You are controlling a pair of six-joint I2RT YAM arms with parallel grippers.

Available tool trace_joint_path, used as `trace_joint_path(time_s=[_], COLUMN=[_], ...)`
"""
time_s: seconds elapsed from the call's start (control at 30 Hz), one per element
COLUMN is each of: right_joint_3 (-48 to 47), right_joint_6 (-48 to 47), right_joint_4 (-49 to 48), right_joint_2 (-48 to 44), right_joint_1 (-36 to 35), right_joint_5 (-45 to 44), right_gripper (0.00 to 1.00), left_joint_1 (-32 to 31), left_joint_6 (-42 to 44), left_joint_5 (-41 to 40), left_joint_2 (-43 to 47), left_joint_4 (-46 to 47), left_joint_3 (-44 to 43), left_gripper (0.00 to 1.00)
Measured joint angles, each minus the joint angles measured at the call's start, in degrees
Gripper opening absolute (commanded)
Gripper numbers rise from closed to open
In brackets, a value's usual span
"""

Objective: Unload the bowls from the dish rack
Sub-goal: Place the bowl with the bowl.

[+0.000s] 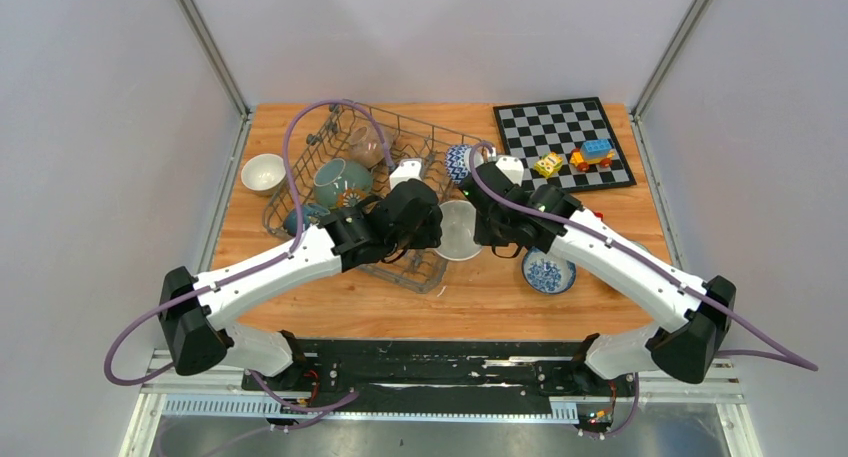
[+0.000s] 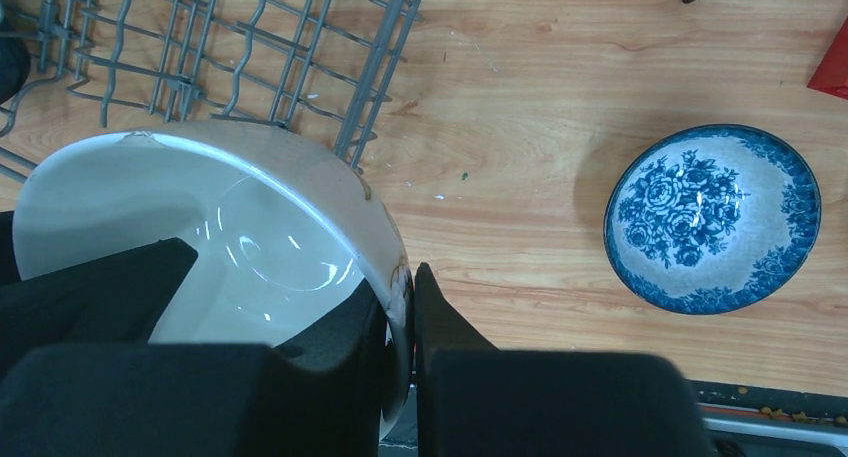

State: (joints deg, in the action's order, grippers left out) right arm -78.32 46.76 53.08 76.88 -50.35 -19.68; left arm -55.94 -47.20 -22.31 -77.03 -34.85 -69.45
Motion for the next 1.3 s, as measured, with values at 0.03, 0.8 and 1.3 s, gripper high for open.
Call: trace_joint_path(time_s=[0.03, 0.8, 1.3], right_joint_3=[-0.02, -1.57, -3.50], right_joint_6=[0.04, 0.74, -15.41], right_joint_4=[0.09, 0.24, -5.22], right_joint_2=[0.22, 2.80, -9.25], right_joint_1=[0.00, -0.02, 0.00], right_joint_5=[0.02, 2.05, 6.01], right_gripper=[0.03, 0.49, 0.96], left_joint_1=[0.00, 0.37, 19.23], left_joint_6=[0.35, 5.20, 11.17], left_joint_5=[0.04, -0.17, 6.36], left_joint_2=[-0.35, -1.36, 5.11], left_joint_4=[0.00, 1.64, -2.10], left_joint_3=[0.00, 0.02, 0.72], left_gripper=[0.50, 0.00, 0.00])
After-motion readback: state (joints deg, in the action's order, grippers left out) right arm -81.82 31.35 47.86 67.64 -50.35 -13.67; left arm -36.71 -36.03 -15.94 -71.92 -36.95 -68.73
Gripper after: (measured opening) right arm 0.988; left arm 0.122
